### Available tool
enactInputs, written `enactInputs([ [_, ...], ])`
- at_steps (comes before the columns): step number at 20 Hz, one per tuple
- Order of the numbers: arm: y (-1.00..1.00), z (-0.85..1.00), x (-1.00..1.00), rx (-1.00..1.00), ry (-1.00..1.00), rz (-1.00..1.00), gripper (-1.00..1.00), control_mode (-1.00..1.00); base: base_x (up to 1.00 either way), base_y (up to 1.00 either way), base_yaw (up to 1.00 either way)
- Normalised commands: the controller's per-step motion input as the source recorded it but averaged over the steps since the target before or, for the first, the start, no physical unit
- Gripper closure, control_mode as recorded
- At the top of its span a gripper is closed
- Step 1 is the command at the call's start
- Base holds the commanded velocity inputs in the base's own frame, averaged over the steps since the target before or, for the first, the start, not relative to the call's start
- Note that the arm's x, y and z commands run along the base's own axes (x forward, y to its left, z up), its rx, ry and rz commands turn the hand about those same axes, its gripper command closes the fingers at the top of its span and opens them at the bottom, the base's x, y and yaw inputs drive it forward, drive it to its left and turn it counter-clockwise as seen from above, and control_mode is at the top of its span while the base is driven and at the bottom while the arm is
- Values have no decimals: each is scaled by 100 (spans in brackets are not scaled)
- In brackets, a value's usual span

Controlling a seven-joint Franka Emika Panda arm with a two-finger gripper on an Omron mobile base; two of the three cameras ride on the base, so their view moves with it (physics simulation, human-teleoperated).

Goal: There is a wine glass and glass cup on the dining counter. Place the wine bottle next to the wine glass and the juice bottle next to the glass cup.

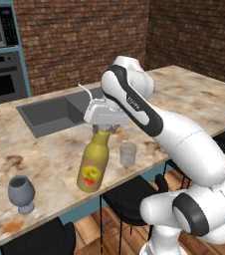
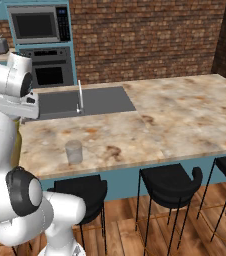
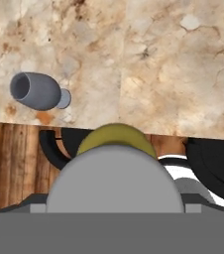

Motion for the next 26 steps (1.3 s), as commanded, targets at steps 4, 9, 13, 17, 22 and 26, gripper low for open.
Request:
enactInputs([
  [4,0,-1,0,0,0,0,100,-100,0,0,0],
  [9,0,0,0,-7,0,0,100,-100,0,0,0],
  [13,0,1,1,-17,-2,0,100,-100,0,0,0],
  [17,-9,-1,3,-16,0,0,100,-100,0,0,0],
  [22,-17,-1,5,-7,0,0,100,-100,0,0,0],
  [26,-14,0,12,-1,0,0,100,-100,0,0,0],
])
